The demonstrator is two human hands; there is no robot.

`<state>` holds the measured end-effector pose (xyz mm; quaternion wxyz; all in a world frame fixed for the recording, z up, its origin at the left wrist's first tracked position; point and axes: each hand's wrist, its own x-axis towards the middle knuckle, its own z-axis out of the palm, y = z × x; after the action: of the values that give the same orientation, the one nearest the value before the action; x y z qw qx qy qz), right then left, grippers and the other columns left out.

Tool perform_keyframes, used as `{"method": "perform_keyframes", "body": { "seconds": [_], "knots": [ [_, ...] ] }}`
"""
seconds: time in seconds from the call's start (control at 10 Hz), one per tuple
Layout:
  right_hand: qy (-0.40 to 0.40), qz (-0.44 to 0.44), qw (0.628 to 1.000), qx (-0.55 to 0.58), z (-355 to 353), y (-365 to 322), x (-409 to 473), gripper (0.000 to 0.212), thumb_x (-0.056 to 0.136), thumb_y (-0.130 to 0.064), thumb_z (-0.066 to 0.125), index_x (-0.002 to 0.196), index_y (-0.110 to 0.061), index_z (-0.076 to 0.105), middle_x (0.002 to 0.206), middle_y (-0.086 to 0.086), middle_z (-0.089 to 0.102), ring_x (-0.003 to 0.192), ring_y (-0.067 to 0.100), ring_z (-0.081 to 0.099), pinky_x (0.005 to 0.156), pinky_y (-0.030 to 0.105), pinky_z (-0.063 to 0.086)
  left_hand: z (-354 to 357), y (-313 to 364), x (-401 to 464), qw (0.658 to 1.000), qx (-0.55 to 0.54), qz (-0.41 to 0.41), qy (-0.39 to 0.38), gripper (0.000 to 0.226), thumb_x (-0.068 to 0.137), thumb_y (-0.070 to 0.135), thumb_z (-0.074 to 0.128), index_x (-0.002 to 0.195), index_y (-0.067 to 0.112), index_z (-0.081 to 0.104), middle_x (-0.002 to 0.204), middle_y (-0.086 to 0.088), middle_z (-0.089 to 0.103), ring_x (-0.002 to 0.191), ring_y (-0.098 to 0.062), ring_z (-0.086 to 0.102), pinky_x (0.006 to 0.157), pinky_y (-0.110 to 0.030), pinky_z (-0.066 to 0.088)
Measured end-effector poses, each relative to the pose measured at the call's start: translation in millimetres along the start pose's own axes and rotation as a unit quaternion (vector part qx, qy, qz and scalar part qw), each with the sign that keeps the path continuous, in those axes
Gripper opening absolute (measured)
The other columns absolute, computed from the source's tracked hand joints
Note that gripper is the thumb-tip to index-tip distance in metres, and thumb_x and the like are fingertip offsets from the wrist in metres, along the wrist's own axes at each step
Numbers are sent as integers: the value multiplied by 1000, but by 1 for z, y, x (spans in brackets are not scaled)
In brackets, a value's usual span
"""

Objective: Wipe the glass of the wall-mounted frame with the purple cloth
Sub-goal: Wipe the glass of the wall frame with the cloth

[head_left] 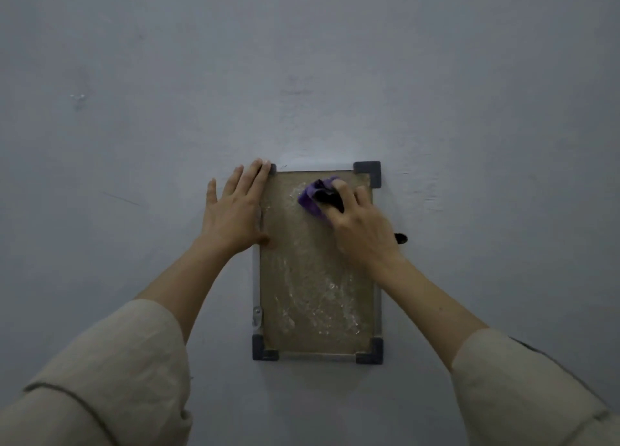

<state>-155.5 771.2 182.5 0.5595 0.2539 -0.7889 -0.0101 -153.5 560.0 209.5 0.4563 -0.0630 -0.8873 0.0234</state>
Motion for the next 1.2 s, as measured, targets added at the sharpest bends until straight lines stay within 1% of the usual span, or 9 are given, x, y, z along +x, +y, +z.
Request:
{"method": "perform_keyframes", "body": {
  "seconds": [0.1,0.3,0.4,0.6,0.7,0.9,1.0,1.1,1.2],
  "knots": [
    [60,156,985,33,-3,5,8,55,89,-5,48,141,-19,38,143,15,33,112,33,40,76,35,50,0,0,0,1000,1,1,-2,128,62,45,80,147,26,-13,158,8,-10,145,-19,-5,114,-55,1],
    [15,46,999,7,-4,8,0,51,91,-9,47,140,-18,37,144,16,32,115,34,39,79,39,52,1,-1,-1,1000,-5,0,-1,129,61,44,81,147,27,-14,158,8,-10,145,-20,-5,114,-55,2],
    [61,166,984,11,-11,22,2,54,89,-6,49,140,-21,39,142,15,35,111,34,41,73,38,52,1,0,-1,1000,-5,-2,-3,130,60,46,81,147,27,-14,158,9,-10,145,-20,-6,114,-55,2],
    [4,12,999,-34,-9,13,-6,43,89,-7,49,132,-14,49,141,16,38,108,35,44,71,38,54,1,0,0,1000,-4,-6,-5,130,61,44,81,146,28,-15,158,9,-11,145,-19,-6,114,-55,2],
    [56,158,986,-18,-17,26,0,50,87,-5,50,135,-20,46,141,15,38,107,37,44,67,39,50,0,0,0,1000,-6,-6,-5,131,59,47,81,146,28,-15,158,9,-11,145,-19,-6,114,-56,3],
    [-14,-13,997,-70,-16,26,-16,45,89,-5,47,132,-15,48,141,18,39,106,38,45,67,44,55,-1,2,-1,1000,-9,-7,-8,131,59,46,82,147,27,-14,158,8,-11,145,-20,-6,114,-56,3],
    [36,121,991,-40,-22,37,-14,49,87,-5,51,133,-20,48,137,16,43,103,37,46,63,41,53,-2,2,-1,1000,-6,-8,-7,131,59,45,82,147,26,-14,158,9,-11,145,-20,-6,114,-56,3],
    [30,119,992,-39,-17,25,-20,49,86,-4,54,133,-18,49,136,19,44,102,38,47,62,40,53,-2,2,-2,1000,-8,-9,-7,131,59,46,82,147,26,-14,158,9,-11,145,-20,-6,114,-56,3],
    [0,-1,997,-71,-18,24,-31,37,79,1,62,115,-9,62,129,21,52,90,40,55,53,38,53,-3,2,-2,1000,-8,-9,-9,131,59,46,82,147,27,-14,158,9,-11,145,-20,-6,114,-57,3]
  ]
}}
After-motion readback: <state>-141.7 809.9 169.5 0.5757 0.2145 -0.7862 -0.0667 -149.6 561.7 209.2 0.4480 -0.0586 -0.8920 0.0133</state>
